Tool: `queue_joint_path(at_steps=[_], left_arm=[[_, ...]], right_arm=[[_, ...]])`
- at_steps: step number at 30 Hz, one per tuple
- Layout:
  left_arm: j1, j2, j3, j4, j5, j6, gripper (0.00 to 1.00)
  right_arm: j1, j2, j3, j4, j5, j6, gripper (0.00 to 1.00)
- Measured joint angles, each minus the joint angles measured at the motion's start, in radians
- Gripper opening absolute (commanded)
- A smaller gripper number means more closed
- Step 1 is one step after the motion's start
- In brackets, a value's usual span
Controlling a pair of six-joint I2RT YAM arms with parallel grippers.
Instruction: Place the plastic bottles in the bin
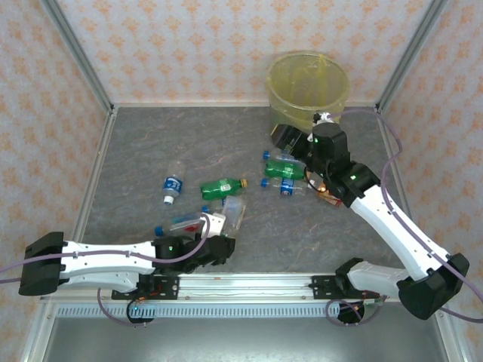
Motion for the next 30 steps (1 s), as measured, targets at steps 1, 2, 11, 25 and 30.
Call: queue_joint_path(at_steps=[1, 2, 11, 25, 30], left_arm=[[0.0, 0.0, 0.019, -0.004, -0.011, 0.01, 0.37], [0.0, 0.001, 0.038, -0.007, -0.023, 0.022, 0.37], [0.08, 0.048, 0.197, 0.008, -0.06, 0.145, 0.38], [0.156, 0.084, 0.286, 0.051, -0.029, 0.288, 0.38], [0.156, 0.091, 0.299, 0.06, -0.019, 0.303, 0.38]], right_arm=[[0.0, 0.001, -0.005, 0.01, -0.029, 0.003, 0.9], [0.0, 0.005, -0.008, 0.019, -0.068, 0.003, 0.9], [0.002, 0.043, -0.008, 0.03, -0.319, -0.014, 0.89], [0.055, 0.102, -0.039, 0.023, -0.505, -0.059, 0.89], [0.094, 0.143, -0.039, 0.023, -0.511, -0.071, 0.82]])
